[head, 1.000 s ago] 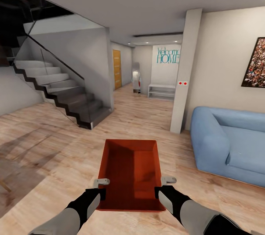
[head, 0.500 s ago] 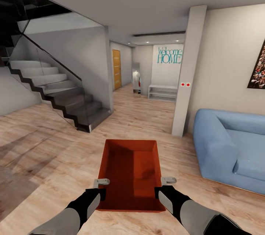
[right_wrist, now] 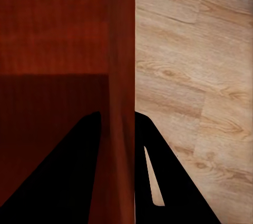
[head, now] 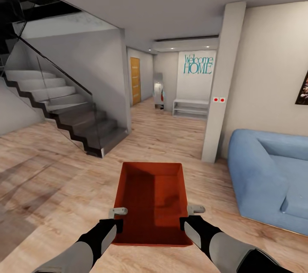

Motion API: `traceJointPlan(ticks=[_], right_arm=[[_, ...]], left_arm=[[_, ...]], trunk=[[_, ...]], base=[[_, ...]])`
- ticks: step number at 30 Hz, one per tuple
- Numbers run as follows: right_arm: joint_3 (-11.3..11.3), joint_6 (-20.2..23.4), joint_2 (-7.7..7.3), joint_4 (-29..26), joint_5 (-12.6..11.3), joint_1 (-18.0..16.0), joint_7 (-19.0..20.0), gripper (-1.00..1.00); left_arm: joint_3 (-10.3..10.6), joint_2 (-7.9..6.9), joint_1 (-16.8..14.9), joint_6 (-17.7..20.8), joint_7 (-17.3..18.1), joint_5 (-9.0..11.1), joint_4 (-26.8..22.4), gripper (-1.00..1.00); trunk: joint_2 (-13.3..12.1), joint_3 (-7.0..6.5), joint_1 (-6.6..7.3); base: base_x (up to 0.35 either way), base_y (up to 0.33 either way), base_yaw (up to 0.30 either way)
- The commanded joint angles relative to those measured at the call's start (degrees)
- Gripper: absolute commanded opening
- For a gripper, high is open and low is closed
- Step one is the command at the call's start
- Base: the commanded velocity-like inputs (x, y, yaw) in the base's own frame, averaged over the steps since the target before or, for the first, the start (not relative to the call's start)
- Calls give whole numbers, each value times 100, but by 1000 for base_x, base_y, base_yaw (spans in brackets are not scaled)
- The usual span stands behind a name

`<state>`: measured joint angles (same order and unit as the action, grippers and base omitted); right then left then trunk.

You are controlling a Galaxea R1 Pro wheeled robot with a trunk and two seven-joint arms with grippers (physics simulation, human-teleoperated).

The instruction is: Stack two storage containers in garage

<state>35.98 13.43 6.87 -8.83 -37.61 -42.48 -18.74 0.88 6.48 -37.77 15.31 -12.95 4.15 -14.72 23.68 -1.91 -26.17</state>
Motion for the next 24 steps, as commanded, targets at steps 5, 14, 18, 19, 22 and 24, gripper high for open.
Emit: traceJointPlan(ticks=[5, 14, 18, 19, 22, 24], right_arm=[[-33, -200, -10, -13, 192, -6, -59, -100], [-34, -200, -10, -13, 192, -6, -59, -100], [-30, -200, -10, -13, 192, -6, -59, -100], [-30, -200, -10, -13, 192, -6, -59, -100], [-29, -200, -10, -13, 192, -6, -59, -100], [-29, -200, -10, -13, 192, -6, -59, -100]], left_arm=[[17, -24, 7, 51, -67, -50, 4, -100], [17, -24, 7, 51, -67, -49, 4, -100], [17, -24, 7, 51, -67, -48, 4, -100], [19, -24, 7, 51, -67, -48, 4, -100], [20, -24, 7, 51, -67, -50, 4, -100], [18, -24, 7, 51, -67, -50, 4, -100]], trunk=[[4, 2, -5], [4, 2, -5], [4, 2, -5], [4, 2, -5], [4, 2, -5], [4, 2, -5]], base=[[322, 0, 0], [322, 0, 0], [322, 0, 0], [322, 0, 0], [322, 0, 0], [322, 0, 0]])
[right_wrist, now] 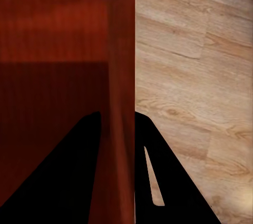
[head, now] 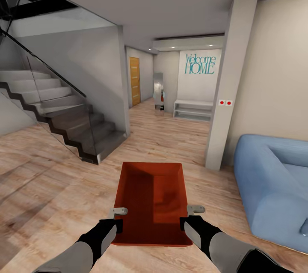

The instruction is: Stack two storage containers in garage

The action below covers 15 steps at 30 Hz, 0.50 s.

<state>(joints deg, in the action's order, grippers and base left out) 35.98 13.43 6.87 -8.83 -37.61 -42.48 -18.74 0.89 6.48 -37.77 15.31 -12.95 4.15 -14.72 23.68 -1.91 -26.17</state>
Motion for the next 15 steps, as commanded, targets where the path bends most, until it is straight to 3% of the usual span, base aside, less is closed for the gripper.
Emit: traceJointPlan(ticks=[1, 15], right_arm=[[-30, -200, -10, -13, 192, -6, -59, -100], [-30, -200, -10, -13, 192, -6, -59, -100]], left_arm=[[19, -24, 7, 51, -67, -50, 4, -100], [19, -24, 7, 51, -67, -50, 4, -100]], trunk=[[4, 2, -5], [4, 2, -5]], base=[[322, 0, 0], [322, 0, 0]])
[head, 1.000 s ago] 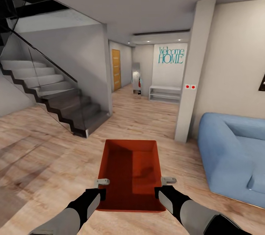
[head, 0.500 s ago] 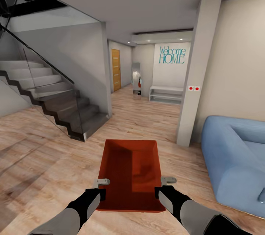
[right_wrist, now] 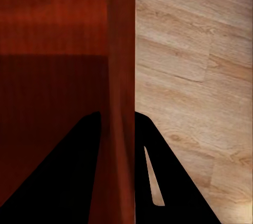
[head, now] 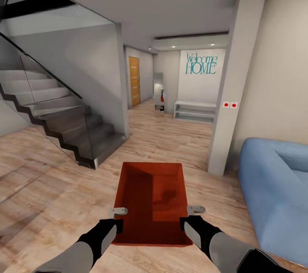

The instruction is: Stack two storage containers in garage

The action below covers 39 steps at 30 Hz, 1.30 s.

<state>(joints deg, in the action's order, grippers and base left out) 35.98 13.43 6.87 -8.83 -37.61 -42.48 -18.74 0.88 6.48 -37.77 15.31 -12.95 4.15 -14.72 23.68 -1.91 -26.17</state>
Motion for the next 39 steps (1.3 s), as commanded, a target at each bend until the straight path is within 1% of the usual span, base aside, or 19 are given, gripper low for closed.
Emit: traceJointPlan(ticks=[1, 39], right_arm=[[-30, -200, -10, -13, 192, -6, -59, -100], [-30, -203, -10, -13, 192, -6, -59, -100]], left_arm=[[18, -24, 7, 51, -67, -50, 5, -100], [17, -33, 7, 51, -67, -48, 13, -100]], trunk=[[4, 2, -5], [4, 2, -5]], base=[[322, 0, 0], [322, 0, 0]])
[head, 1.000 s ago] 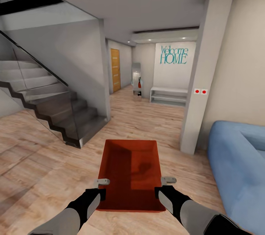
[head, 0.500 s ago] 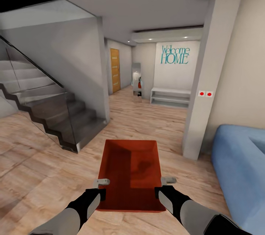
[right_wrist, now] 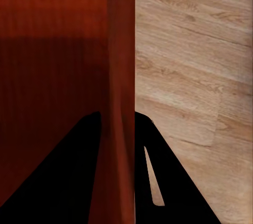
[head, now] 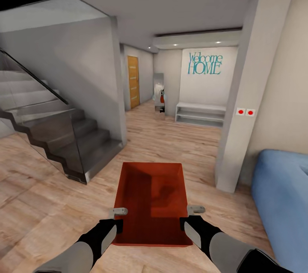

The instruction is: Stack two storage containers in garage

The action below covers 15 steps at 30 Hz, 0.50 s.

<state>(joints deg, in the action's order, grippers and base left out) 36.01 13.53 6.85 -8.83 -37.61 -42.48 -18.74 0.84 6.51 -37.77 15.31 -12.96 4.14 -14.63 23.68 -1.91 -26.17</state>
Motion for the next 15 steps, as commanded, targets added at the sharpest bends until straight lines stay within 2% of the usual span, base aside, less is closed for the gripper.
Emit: traceJointPlan(ticks=[1, 15], right_arm=[[-33, -217, -8, -13, 193, -6, -60, -100], [-33, -219, -8, -13, 193, -6, -60, -100]], left_arm=[[22, -35, 7, 51, -66, -46, 4, -100], [22, -35, 7, 47, -66, -50, 5, -100]], trunk=[[4, 2, -5], [4, 2, -5]], base=[[322, 0, 0], [322, 0, 0]])
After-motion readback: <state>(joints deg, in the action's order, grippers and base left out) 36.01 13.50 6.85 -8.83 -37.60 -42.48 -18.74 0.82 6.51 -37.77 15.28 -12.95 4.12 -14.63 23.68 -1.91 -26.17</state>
